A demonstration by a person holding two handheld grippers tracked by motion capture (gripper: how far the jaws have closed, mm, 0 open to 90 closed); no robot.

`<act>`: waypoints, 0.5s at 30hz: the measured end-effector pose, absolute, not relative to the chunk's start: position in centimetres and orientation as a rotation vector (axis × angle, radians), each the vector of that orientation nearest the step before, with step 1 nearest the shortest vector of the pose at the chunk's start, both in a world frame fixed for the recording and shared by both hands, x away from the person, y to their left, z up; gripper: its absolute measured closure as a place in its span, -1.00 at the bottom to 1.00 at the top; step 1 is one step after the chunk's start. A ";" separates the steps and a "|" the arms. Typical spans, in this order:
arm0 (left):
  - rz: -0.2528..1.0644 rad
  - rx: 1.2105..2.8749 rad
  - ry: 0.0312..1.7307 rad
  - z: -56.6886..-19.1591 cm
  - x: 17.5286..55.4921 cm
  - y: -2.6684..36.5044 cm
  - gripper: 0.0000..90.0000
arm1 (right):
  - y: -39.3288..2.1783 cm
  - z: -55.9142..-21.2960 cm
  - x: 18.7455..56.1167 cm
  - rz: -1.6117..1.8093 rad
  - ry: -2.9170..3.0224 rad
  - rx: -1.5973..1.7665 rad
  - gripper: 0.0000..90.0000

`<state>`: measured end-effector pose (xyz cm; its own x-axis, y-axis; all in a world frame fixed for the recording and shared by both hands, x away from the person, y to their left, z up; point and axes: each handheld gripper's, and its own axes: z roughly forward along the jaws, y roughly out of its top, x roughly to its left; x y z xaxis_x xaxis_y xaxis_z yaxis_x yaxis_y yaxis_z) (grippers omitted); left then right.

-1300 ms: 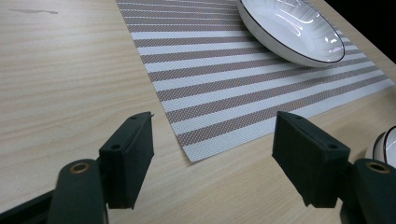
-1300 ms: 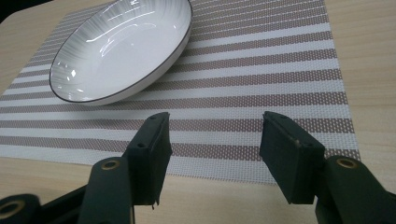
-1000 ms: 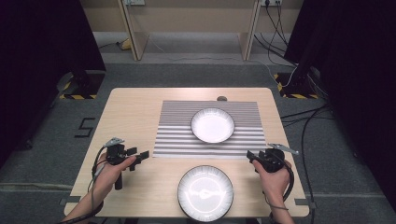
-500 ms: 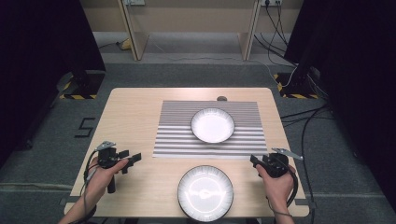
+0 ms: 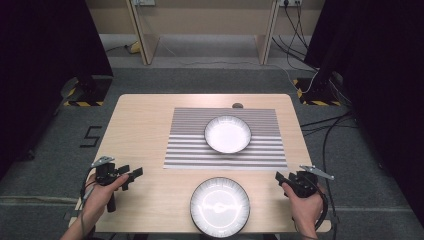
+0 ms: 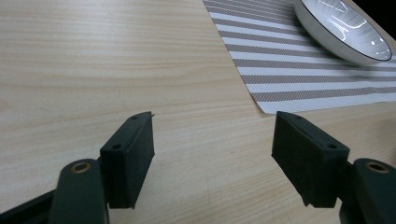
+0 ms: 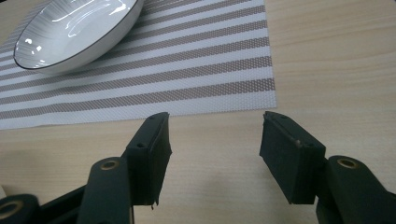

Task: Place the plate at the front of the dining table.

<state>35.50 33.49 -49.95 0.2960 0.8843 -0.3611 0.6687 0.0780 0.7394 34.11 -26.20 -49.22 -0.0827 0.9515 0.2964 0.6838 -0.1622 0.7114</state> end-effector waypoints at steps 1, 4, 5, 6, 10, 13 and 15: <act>0.297 1.648 1.442 -50.0 35.4 33.7 -0.36 | -26.3 -49.3 34.0 1.109 1.766 1.867 -0.05; 0.299 1.641 1.451 -50.1 35.1 34.0 -0.35 | -26.7 -49.4 33.5 1.105 1.754 1.877 -0.05; 0.298 1.640 1.452 -50.2 35.1 34.1 -0.35 | -26.9 -49.4 33.3 1.105 1.747 1.881 -0.05; 0.297 1.635 1.456 -50.2 35.0 34.1 -0.35 | -27.0 -49.5 33.2 1.105 1.743 1.882 -0.05; 0.300 1.629 1.462 -50.3 34.8 34.4 -0.36 | -27.3 -49.6 32.6 1.101 1.740 1.891 -0.05; 0.299 1.626 1.463 -50.3 34.6 34.5 -0.35 | -27.4 -49.7 32.4 1.101 1.736 1.891 -0.05; 0.305 1.626 1.467 -50.3 34.5 34.7 -0.36 | -27.5 -49.7 32.2 1.099 1.737 1.890 -0.05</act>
